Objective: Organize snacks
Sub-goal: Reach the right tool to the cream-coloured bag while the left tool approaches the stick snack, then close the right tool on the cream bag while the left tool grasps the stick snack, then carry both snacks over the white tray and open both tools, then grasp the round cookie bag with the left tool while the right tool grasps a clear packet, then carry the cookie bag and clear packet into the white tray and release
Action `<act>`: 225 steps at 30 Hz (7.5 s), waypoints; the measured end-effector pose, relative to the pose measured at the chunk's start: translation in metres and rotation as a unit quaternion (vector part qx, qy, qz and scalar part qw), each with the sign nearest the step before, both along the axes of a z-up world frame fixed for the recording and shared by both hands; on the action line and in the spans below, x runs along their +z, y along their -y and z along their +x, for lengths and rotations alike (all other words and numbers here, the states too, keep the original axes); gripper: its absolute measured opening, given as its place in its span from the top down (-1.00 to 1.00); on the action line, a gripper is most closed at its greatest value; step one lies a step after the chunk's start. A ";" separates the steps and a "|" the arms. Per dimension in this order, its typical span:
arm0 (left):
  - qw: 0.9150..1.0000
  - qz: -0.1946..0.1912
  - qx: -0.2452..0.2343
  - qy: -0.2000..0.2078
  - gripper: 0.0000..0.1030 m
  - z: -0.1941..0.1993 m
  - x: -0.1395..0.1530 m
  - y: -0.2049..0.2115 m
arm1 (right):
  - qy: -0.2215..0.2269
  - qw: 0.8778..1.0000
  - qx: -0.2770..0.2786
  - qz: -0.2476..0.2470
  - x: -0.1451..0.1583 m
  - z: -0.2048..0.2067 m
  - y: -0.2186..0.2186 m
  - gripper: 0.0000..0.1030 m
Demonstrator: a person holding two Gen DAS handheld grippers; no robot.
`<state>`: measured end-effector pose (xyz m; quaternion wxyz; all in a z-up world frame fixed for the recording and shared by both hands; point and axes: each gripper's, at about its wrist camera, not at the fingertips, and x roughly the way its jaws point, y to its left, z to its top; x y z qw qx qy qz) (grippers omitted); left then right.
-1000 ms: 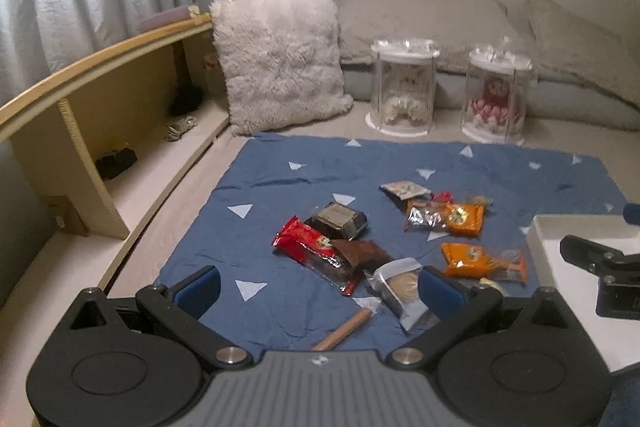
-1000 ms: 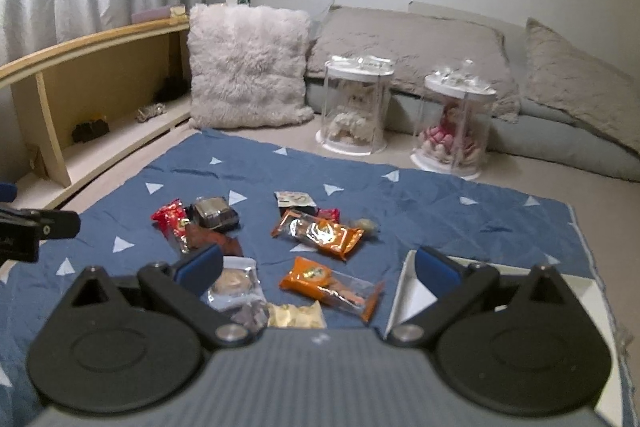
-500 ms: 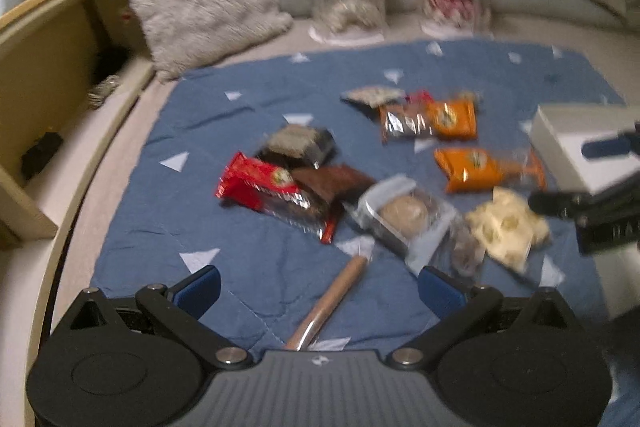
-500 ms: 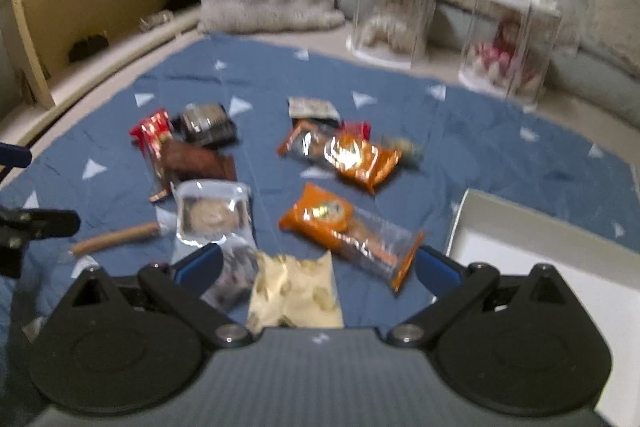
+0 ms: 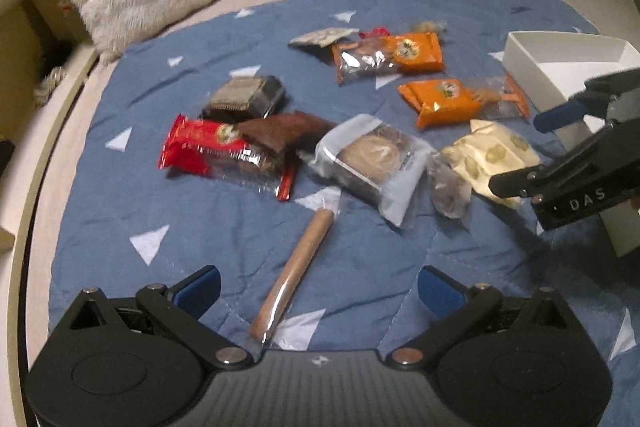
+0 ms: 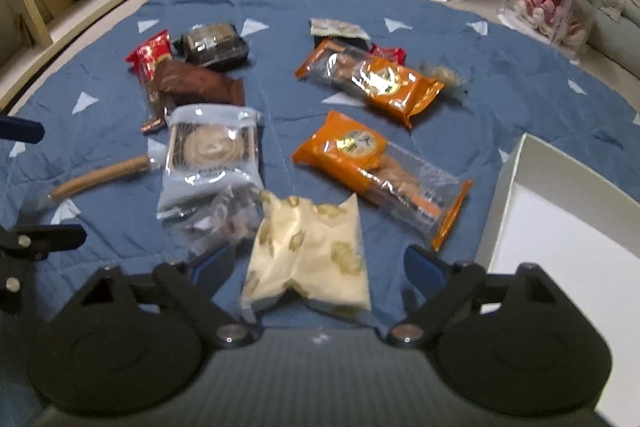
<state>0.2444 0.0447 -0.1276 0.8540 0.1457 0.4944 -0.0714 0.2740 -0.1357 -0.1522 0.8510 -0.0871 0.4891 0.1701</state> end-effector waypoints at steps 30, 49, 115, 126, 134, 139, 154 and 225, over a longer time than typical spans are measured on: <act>0.998 -0.020 0.049 -0.033 0.43 0.022 -0.026 -0.025 | -0.028 0.999 -0.017 0.018 -0.023 0.015 0.002 -0.03; 0.989 -0.098 0.113 0.014 0.77 -0.002 0.019 -0.033 | 0.020 0.997 -0.026 0.073 0.029 -0.005 0.001 0.52; 0.984 -0.148 -0.092 -0.035 -0.54 -0.018 0.023 0.277 | 0.055 0.959 -0.278 0.021 0.060 -0.126 0.237 -0.04; 0.984 -0.151 -0.086 -0.035 -1.00 -0.020 0.029 0.254 | 0.051 0.957 -0.286 -0.007 0.060 -0.137 0.239 -0.90; 0.988 -0.146 -0.048 -0.020 -1.00 -0.014 0.038 0.203 | 0.055 0.956 -0.289 0.003 0.060 -0.129 0.225 -1.00; 0.991 -0.135 -0.008 -0.005 -1.00 -0.006 0.039 0.160 | 0.071 0.958 -0.276 0.020 0.061 -0.114 0.203 -1.00; 0.982 -0.139 0.121 0.027 -1.00 0.018 0.038 0.040 | 0.069 0.975 -0.204 0.053 0.051 -0.049 0.097 -1.00; 0.967 -0.174 0.173 0.072 -0.28 0.030 0.058 0.047 | 0.080 0.982 -0.115 0.128 0.060 -0.036 0.037 0.35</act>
